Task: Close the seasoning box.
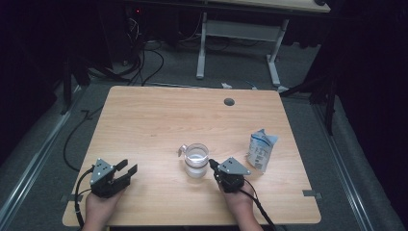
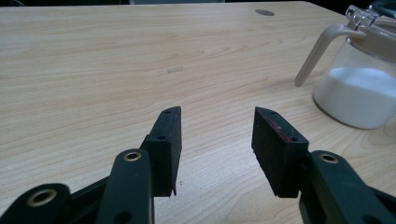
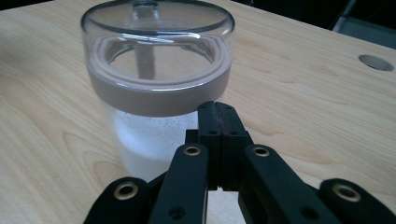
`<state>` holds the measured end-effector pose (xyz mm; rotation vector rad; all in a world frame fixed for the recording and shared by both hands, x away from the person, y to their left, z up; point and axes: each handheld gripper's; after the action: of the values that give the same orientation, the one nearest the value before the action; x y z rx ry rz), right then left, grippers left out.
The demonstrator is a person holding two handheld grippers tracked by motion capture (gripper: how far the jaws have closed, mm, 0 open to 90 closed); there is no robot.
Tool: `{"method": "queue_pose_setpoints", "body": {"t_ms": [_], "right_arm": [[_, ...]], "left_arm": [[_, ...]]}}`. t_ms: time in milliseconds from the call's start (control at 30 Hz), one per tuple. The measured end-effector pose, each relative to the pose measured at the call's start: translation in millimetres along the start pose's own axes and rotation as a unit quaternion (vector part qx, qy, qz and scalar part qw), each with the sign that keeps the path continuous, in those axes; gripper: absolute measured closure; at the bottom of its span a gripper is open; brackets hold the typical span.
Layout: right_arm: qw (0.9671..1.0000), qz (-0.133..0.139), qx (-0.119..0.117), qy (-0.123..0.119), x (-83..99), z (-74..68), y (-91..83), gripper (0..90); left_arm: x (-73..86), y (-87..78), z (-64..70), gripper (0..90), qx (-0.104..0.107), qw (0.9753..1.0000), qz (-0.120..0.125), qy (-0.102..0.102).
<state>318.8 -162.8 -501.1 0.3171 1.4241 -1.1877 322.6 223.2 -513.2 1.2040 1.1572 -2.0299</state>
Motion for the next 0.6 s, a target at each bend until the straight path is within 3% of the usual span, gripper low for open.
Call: {"method": "queue_pose_setpoints", "body": {"t_ms": [233, 433, 600], "right_arm": [[0.9997, 0.005, -0.023, -0.011, -2.7, -11.4, -0.1, 89.9], [1.0000, -0.008, 0.001, 0.004, -5.5, 7.7, 14.2, 90.0], [1.0000, -0.005, 0.005, 0.001, -16.0, 10.7, 22.1, 90.0]], "left_arm": [[1.1, 2.6, -0.3, 53.2, -0.002, 1.0000, -0.006, 0.003], [0.9, 0.1, -3.3, 53.2, -0.005, 1.0000, -0.002, -0.002], [1.1, -1.3, -6.4, 53.0, -0.014, 0.9999, 0.000, -0.003]]}}
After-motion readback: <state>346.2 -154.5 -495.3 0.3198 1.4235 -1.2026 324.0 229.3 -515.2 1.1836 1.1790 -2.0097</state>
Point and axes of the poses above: each handheld gripper's, and its own axes: y roughly forward along the jaws, x roughly out of its underside, z roughly to its right, and after that the axes turned 8 degrees about -y, right-handed
